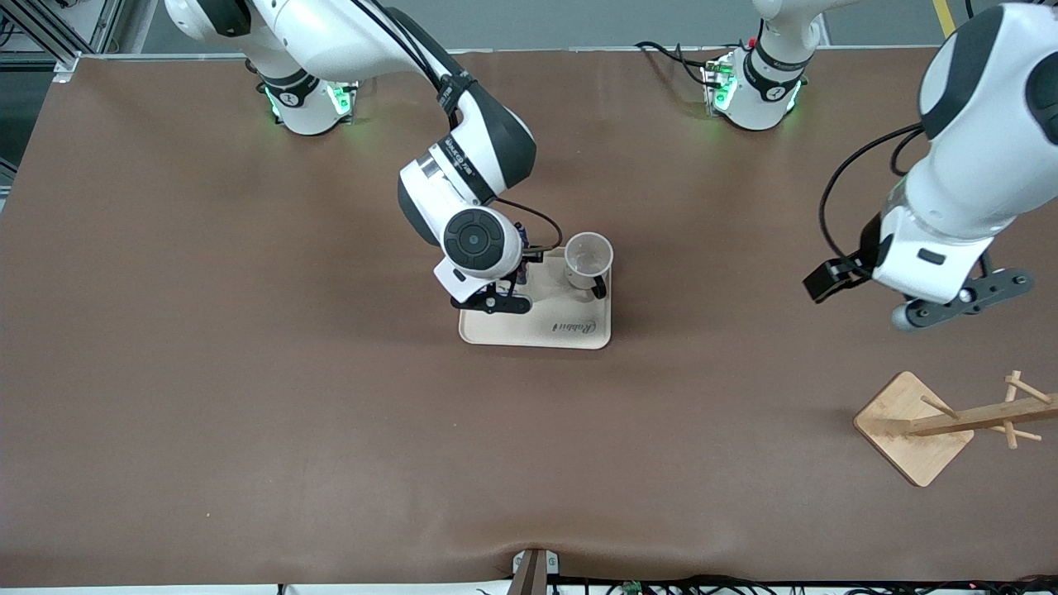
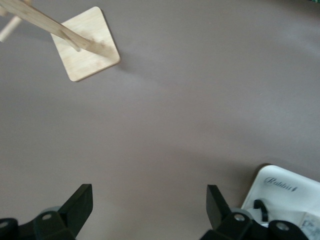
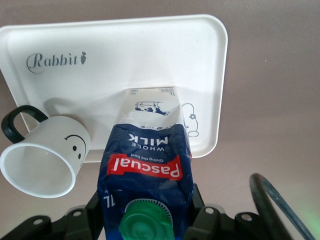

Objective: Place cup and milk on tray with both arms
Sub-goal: 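Set the milk on the tray while the left gripper withdraws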

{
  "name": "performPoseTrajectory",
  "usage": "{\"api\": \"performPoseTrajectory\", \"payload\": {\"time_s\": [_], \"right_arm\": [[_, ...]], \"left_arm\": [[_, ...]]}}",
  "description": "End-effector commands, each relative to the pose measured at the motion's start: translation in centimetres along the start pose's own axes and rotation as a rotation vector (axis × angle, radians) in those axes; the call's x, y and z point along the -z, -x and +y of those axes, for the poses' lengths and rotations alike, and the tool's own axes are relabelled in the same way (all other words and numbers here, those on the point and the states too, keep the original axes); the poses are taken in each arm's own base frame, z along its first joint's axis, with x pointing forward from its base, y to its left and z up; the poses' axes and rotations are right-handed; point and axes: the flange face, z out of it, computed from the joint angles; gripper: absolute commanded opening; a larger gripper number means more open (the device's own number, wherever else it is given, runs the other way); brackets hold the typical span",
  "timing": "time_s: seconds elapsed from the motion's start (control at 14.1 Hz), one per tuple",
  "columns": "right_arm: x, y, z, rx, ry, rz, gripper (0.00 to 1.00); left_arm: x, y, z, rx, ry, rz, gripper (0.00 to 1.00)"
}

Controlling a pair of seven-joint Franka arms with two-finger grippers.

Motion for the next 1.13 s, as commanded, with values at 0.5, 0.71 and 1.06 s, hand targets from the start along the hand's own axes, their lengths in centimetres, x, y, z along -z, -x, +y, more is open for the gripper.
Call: {"api": "performPoseTrajectory", "payload": {"time_s": [0.5, 0.71, 1.06], "right_arm": [[8.9, -0.7, 4.0, -0.035, -0.021, -0.028, 1.00], [15.4, -1.7, 9.5, -0.088, -0.089, 0.007, 1.00], [22.6, -6.0, 22.8, 0.034, -0.133, 0.122, 1.00]], "left_arm": [[6.0, 2.8, -5.3, -0.102, -0.007, 0.025, 1.00], [6.6, 3.2, -7.6, -0.198, 0.014, -0.017, 1.00], [6.6, 4.7, -9.6, -0.287, 0.035, -0.033, 1.00]]}}
